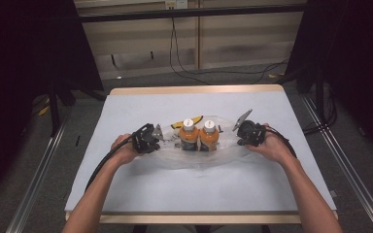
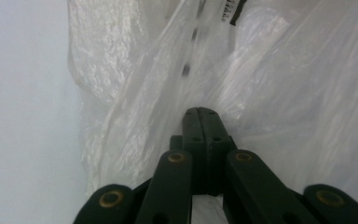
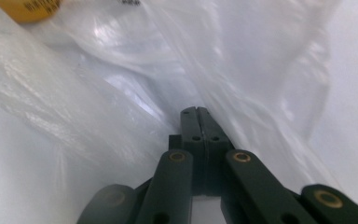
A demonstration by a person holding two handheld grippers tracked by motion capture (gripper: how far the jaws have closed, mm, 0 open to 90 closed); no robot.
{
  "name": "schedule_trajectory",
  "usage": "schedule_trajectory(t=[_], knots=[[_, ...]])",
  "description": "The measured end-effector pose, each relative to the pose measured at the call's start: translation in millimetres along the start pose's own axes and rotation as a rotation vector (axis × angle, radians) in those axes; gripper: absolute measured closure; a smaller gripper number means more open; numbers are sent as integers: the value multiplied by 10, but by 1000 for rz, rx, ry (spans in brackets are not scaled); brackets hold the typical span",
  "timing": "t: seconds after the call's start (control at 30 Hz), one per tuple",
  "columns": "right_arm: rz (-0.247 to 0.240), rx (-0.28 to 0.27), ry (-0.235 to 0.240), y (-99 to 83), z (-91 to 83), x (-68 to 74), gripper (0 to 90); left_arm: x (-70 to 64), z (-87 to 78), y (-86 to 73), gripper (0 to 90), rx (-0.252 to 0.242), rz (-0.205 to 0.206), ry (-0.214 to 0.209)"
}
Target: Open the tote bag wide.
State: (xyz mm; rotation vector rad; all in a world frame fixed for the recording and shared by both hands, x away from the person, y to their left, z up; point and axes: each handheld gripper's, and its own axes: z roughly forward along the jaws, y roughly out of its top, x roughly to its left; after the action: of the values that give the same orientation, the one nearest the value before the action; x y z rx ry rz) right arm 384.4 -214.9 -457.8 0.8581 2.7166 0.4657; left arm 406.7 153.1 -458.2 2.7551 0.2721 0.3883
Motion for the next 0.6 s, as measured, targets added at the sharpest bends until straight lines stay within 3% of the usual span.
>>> schedule_trajectory(t=[0.07, 0.1, 0.17, 0.23, 0.4, 0.47, 0.6], knots=[[4, 4, -1, -46, -18, -20, 900, 21, -9, -1, 900, 7, 16, -1], [4, 4, -1, -46, -18, -20, 900, 17, -2, -12, 900, -9, -10, -8], [6, 6, -4, -84, -33, -32, 900, 45, -5, -26, 900, -11, -6, -28], [12, 8, -2, -117, -46, -29, 900, 40, -12, -40, 900, 2, -2, -22], [37, -5, 4, -236, -85, -55, 900, 59, -39, -149, 900, -16, -41, -28], [52, -27, 14, -326, -114, -65, 900, 63, -50, -187, 900, -29, -44, -22], [39, -39, 13, -382, -133, -62, 900, 77, -60, -197, 900, -20, -28, -28]])
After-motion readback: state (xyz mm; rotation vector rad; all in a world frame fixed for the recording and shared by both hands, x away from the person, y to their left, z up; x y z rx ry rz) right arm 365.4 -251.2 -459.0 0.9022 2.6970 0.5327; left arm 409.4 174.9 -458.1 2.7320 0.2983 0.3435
